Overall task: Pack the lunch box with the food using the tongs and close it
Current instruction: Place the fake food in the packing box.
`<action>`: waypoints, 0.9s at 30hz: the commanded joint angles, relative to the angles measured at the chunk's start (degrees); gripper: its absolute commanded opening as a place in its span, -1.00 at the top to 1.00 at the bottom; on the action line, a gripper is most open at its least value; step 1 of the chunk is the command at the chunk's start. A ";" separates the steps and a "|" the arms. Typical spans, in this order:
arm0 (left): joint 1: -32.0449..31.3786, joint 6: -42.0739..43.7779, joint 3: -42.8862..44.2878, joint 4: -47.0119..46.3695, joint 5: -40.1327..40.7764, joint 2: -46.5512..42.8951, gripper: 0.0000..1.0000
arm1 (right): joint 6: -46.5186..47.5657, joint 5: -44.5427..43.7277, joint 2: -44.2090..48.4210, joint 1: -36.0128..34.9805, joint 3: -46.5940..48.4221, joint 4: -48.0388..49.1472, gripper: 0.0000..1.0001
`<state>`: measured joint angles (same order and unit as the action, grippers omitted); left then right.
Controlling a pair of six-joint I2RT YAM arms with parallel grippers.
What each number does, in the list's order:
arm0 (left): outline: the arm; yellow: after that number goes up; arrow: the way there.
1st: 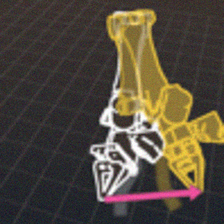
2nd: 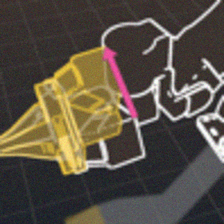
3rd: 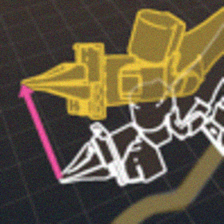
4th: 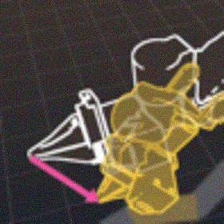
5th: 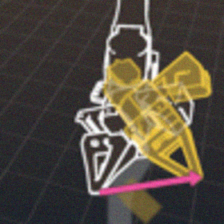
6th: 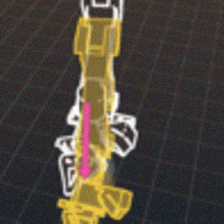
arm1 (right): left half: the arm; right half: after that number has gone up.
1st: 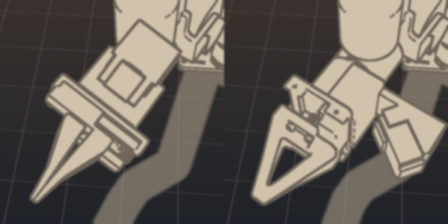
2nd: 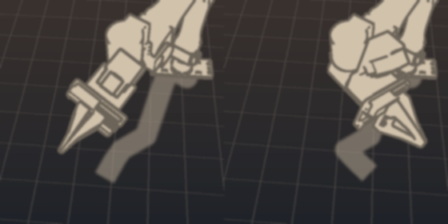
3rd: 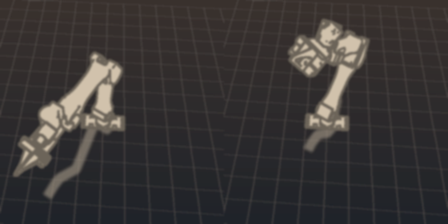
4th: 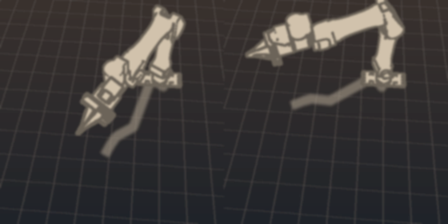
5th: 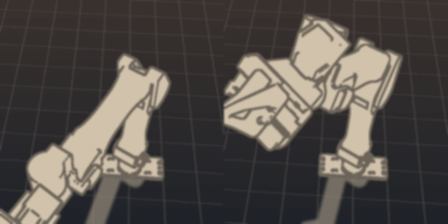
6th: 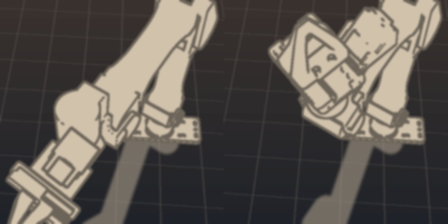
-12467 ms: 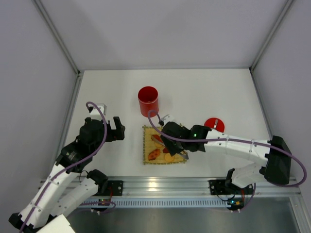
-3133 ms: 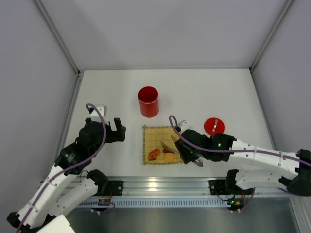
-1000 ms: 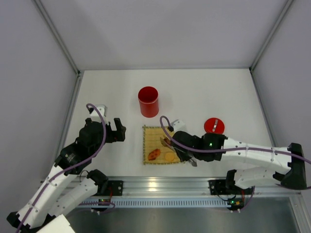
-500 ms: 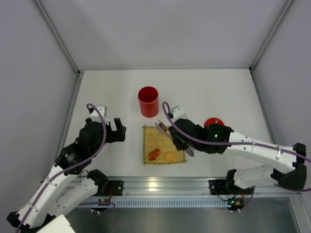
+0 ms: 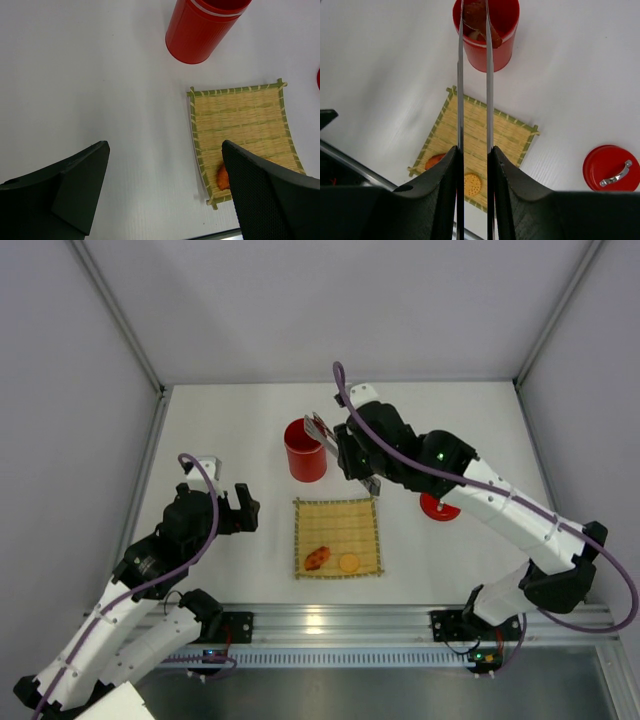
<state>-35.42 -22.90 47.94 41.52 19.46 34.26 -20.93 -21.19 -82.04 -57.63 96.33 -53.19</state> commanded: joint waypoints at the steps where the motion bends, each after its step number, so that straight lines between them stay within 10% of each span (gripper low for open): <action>1: -0.35 -0.84 -0.48 -1.79 1.19 -0.25 -0.98 | 2.91 1.76 -3.55 1.46 7.28 1.33 0.47; 14: -0.62 -1.01 -0.40 -1.70 1.54 -0.25 -0.98 | 4.67 5.10 -12.09 5.68 7.91 10.03 0.46; 27: -0.70 -1.01 -0.40 -1.70 1.45 -0.33 -0.98 | 5.02 5.72 -12.71 6.56 7.46 11.27 0.03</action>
<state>-35.81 -23.59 47.94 41.52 20.47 34.26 -16.51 -15.20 -95.02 -51.92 101.67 -45.76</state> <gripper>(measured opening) 0.990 0.478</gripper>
